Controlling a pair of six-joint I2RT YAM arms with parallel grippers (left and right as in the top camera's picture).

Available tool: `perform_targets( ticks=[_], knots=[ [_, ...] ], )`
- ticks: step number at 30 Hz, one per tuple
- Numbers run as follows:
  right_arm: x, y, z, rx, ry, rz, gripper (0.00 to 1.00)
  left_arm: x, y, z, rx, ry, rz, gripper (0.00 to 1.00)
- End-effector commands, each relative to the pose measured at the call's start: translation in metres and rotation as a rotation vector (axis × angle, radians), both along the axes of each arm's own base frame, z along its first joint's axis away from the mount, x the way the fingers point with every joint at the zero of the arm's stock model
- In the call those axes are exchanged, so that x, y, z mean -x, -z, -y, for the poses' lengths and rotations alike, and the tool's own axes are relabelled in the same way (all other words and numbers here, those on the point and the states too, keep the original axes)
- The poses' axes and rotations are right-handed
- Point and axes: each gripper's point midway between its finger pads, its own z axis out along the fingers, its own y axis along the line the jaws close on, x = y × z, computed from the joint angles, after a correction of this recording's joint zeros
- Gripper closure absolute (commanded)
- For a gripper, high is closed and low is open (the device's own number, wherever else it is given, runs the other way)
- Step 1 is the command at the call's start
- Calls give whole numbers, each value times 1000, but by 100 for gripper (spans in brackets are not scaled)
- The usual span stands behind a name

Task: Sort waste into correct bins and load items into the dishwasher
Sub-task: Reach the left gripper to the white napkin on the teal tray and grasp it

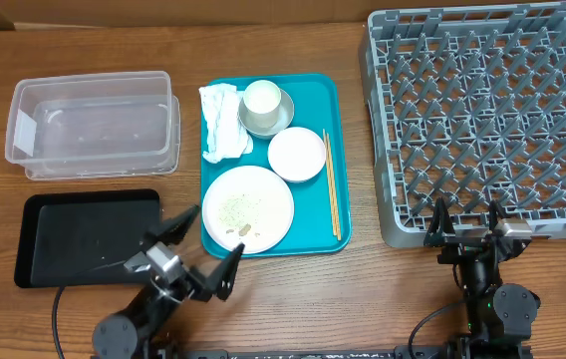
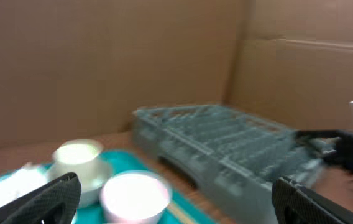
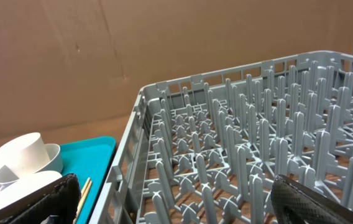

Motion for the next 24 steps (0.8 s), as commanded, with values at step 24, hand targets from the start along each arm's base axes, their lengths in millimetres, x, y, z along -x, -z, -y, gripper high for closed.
perform_targets(
  ticks=[24],
  knots=[
    [0, 2, -1, -5, -6, 0, 0, -59, -126, -25, -237, -162, -342, 0]
  ],
)
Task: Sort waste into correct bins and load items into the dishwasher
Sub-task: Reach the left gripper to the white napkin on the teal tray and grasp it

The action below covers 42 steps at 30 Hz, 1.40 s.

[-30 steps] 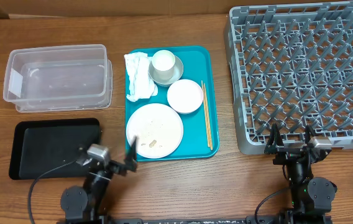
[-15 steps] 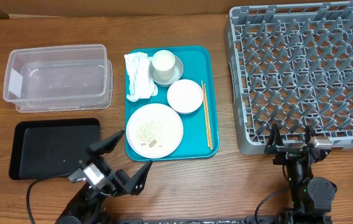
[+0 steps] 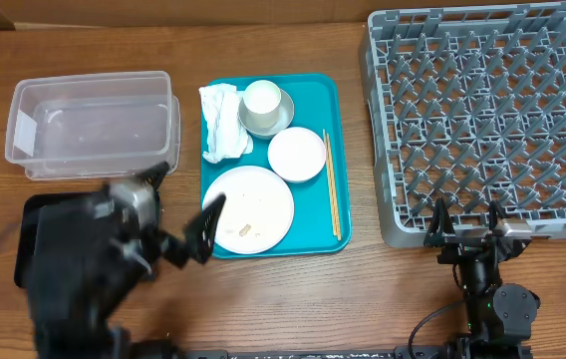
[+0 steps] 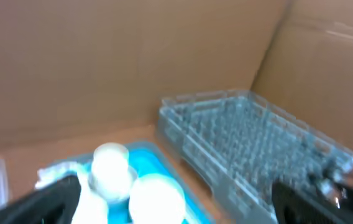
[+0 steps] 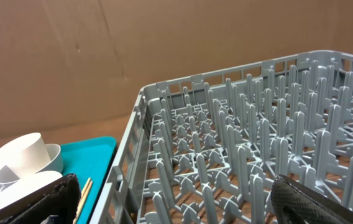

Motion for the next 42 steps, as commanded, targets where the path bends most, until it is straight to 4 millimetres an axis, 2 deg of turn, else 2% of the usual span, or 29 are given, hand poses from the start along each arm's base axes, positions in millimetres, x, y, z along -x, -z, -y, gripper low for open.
perform_targets(
  ticks=[1, 6, 8, 11, 13, 15, 17, 20, 23, 25, 29, 31, 34, 37, 42],
  knots=[
    [0, 2, -1, -3, -6, 1, 0, -26, -16, -8, -116, -11, -85, 0],
    [0, 2, -1, -3, -6, 1, 0, -51, -24, -5, -77, 30, -319, 0],
    [0, 2, -1, -3, -6, 1, 0, -61, -30, 1, -46, 71, -344, 0],
    [0, 2, -1, -3, -6, 1, 0, -82, -23, -4, -80, 18, -404, 0],
    [0, 2, -1, -3, -6, 1, 0, -95, -5, -22, -160, -144, -509, 0],
    [0, 2, -1, -3, -6, 1, 0, -100, 14, -40, -295, -308, -627, 0],
    [0, 2, -1, -3, -6, 1, 0, -101, 32, -47, -430, -400, -728, 0],
    [0, 2, -1, -3, -6, 1, 0, -109, 58, -32, -532, -372, -802, 0],
    [0, 2, -1, -3, -6, 1, 0, -117, 88, -6, -550, -280, -884, 0],
    [0, 2, -1, -3, -6, 1, 0, -125, 108, 1, -570, -258, -929, 0],
    [0, 2, -1, -3, -6, 1, 0, -144, 144, 3, -599, -255, -996, 0],
    [0, 2, -1, -3, -6, 1, 0, -156, 163, 3, -594, -264, -1025, 15],
    [0, 2, -1, -3, -6, 1, 0, -168, 189, 3, -572, -296, -1078, 30],
    [0, 2, -1, -3, -6, 1, 0, -176, 214, 3, -560, -323, -1124, 33],
    [0, 2, -1, -3, -6, 1, 0, -182, 256, 2, -578, -331, -1204, 31]
  ],
)
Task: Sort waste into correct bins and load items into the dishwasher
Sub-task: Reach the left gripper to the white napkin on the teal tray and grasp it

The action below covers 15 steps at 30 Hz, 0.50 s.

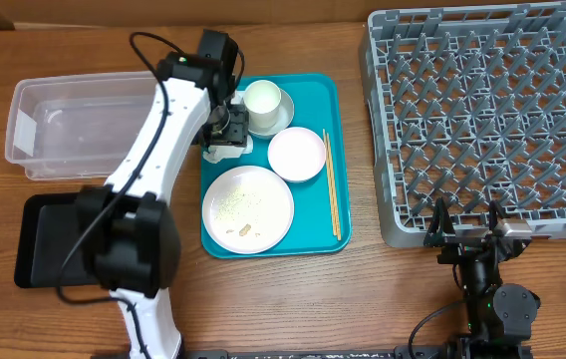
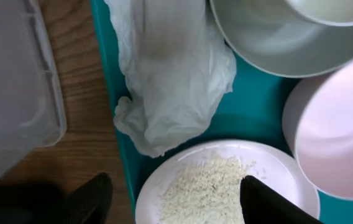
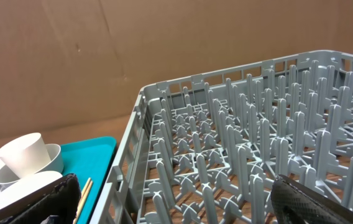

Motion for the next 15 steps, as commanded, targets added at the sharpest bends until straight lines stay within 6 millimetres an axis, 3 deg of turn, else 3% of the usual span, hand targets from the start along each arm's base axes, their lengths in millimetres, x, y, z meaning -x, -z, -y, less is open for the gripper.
perform_targets(
  ticks=[1, 7, 10, 15],
  knots=[
    [0, 2, -1, -2, -6, 2, 0, -7, 22, -5, -14, -55, -38, 31],
    [0, 2, -1, -2, -6, 2, 0, -10, 54, -7, -27, -64, -87, 39],
    [0, 2, -1, -2, -6, 2, 0, -16, 56, -6, -22, -65, -65, 41],
    [0, 2, -1, -2, -6, 2, 0, -22, 55, -5, -18, -65, -42, 58]
  ],
)
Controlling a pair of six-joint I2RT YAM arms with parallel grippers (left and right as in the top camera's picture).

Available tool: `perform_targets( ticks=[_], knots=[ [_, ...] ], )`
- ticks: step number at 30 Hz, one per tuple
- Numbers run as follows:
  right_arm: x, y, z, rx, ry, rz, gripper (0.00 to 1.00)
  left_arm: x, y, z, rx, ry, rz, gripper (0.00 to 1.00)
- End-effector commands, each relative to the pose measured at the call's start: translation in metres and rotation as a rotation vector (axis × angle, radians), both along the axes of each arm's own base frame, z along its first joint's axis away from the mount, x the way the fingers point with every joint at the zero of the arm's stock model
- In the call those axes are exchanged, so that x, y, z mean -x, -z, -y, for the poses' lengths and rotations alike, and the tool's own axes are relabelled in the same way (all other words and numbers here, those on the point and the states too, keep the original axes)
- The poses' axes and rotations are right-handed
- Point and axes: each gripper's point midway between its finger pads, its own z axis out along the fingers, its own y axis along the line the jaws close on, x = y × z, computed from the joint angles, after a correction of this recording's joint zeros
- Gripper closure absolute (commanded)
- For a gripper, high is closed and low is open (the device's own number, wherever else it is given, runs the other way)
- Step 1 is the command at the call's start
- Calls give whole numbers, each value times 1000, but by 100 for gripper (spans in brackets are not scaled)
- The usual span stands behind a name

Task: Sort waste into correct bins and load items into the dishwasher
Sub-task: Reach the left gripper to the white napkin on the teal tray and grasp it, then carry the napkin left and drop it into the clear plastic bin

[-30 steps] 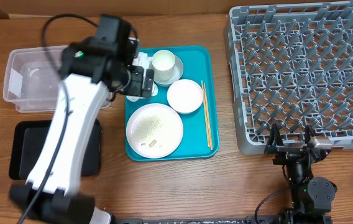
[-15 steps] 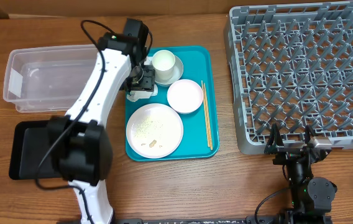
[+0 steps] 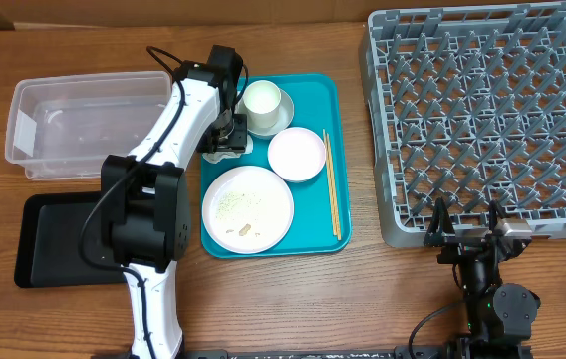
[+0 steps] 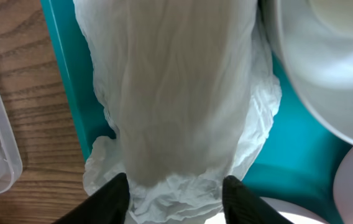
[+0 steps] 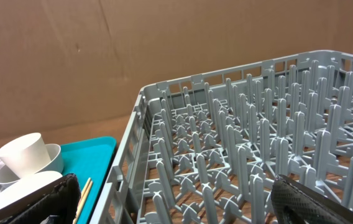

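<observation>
A crumpled white napkin [image 4: 176,93] lies at the left end of the teal tray [image 3: 313,95]; in the overhead view only its edge [image 3: 225,154] shows under my left gripper [image 3: 226,132]. That gripper [image 4: 176,202] is open and low over the napkin, one finger on each side of its near end. Also on the tray are a white cup in a bowl [image 3: 265,104], a small white plate [image 3: 296,154], a larger plate with food scraps [image 3: 247,207] and chopsticks [image 3: 330,184]. My right gripper [image 3: 467,234] stands open at the grey dish rack's [image 3: 487,115] front edge.
A clear plastic bin [image 3: 94,122] stands left of the tray, and a black bin [image 3: 84,237] lies in front of it. In the right wrist view the rack's pegs [image 5: 245,155] fill the space ahead. Brown cardboard walls close off the back.
My left gripper has come down closer to the napkin, whose near end now lies between the open fingers. The right arm has not moved.
My left gripper was open near the table's front edge beside the black bin. Then it was raised over that bin. Later it was above the napkin on the tray, and now it is low over it. The right gripper stayed open by the rack.
</observation>
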Motion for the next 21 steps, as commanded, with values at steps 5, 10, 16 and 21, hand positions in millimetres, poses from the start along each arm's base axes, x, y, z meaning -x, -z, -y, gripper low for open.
perform_targets(
  ticks=[5, 10, 16, 21],
  knots=[
    [0, 2, -1, -3, -6, 1, 0, -7, -5, -3, -7, -15, 23, 84],
    [0, 2, -1, -3, -6, 1, 0, -7, -16, -3, -8, -15, 16, 96],
    [0, 2, -1, -3, -6, 1, 0, -1, -56, 1, -2, -20, -9, 96],
    [0, 2, -1, -3, -6, 1, 0, 6, -91, 18, 92, -10, -21, 96]
  ],
)
